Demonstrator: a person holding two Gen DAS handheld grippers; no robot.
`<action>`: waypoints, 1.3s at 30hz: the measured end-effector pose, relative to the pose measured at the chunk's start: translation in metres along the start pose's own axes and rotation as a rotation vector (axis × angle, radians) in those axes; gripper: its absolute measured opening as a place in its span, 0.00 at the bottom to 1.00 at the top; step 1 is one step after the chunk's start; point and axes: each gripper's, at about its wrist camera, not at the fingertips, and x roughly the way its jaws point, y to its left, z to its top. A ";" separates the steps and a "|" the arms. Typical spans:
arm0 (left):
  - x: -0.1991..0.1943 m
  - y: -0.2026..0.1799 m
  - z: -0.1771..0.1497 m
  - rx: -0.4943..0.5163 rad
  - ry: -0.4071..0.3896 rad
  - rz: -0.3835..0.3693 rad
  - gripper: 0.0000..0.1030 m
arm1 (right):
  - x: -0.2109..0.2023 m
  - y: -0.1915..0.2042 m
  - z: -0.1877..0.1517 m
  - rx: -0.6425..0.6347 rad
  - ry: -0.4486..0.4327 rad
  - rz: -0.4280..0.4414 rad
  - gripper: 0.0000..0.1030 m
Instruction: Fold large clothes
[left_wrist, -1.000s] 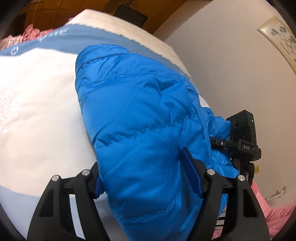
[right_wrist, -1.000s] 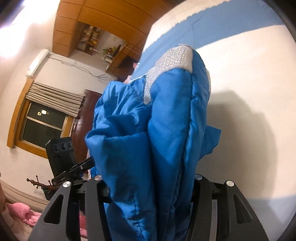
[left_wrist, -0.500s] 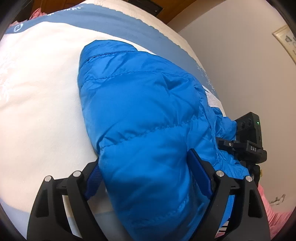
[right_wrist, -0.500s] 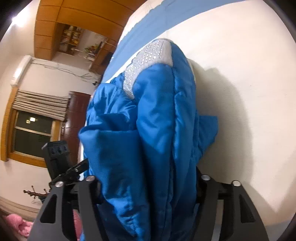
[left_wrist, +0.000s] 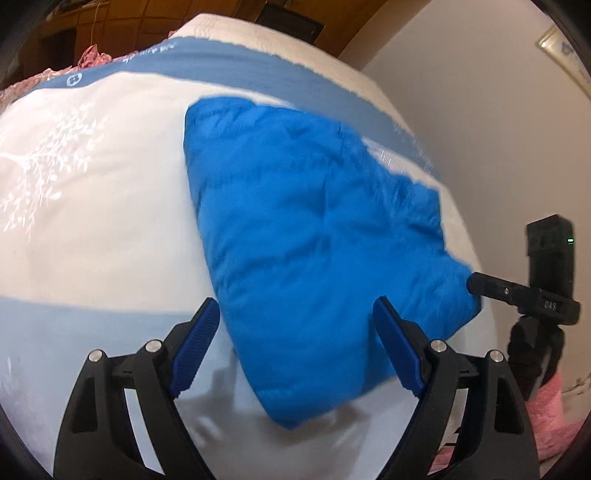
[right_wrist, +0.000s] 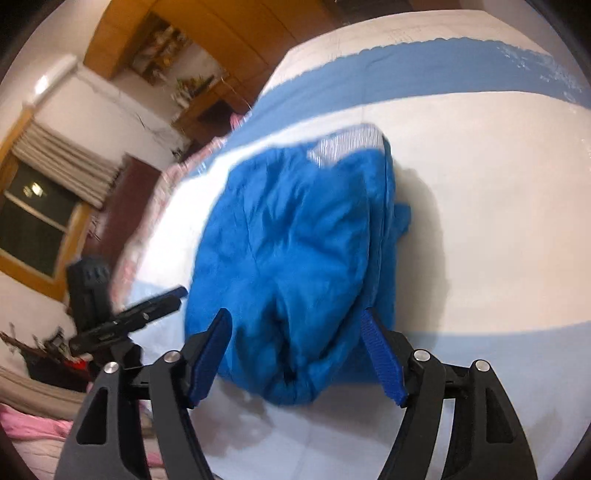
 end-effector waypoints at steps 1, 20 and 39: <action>0.004 -0.001 -0.005 0.005 0.008 0.017 0.82 | 0.004 -0.002 -0.005 0.002 0.012 -0.035 0.71; -0.020 -0.027 -0.023 0.030 -0.027 0.142 0.85 | -0.013 0.013 -0.049 0.040 -0.037 -0.214 0.86; -0.104 -0.074 -0.062 0.014 -0.139 0.357 0.93 | -0.064 0.088 -0.082 -0.082 -0.076 -0.291 0.96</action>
